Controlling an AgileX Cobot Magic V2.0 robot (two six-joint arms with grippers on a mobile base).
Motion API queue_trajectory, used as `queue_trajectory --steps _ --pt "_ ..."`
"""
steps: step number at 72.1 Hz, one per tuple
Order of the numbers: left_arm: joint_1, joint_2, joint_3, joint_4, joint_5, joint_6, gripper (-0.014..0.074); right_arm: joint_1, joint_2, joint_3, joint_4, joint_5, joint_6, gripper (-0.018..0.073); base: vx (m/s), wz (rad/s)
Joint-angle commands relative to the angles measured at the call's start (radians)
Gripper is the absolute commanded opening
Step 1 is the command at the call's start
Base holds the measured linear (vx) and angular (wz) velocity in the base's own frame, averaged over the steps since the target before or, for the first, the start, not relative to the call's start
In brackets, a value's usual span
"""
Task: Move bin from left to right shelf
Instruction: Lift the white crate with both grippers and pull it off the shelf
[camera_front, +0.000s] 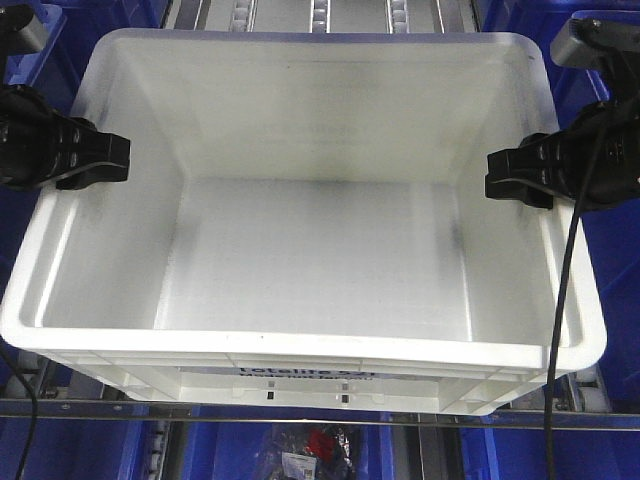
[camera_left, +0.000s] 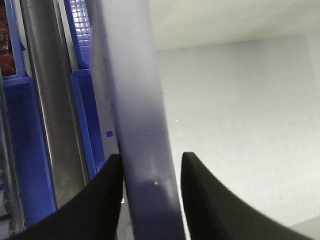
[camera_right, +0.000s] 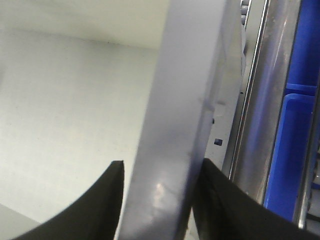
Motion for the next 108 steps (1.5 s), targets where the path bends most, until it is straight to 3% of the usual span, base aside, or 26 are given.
queue_trajectory --steps 1,108 --pt "-0.008 -0.047 -0.035 -0.059 -0.068 0.047 0.0000 -0.004 -0.033 -0.036 0.008 -0.099 -0.030 -0.0005 0.00 0.00" --pt "-0.008 -0.047 -0.035 -0.059 -0.068 0.047 0.0003 -0.004 -0.033 -0.036 0.008 -0.099 -0.030 -0.0005 -0.01 -0.02"
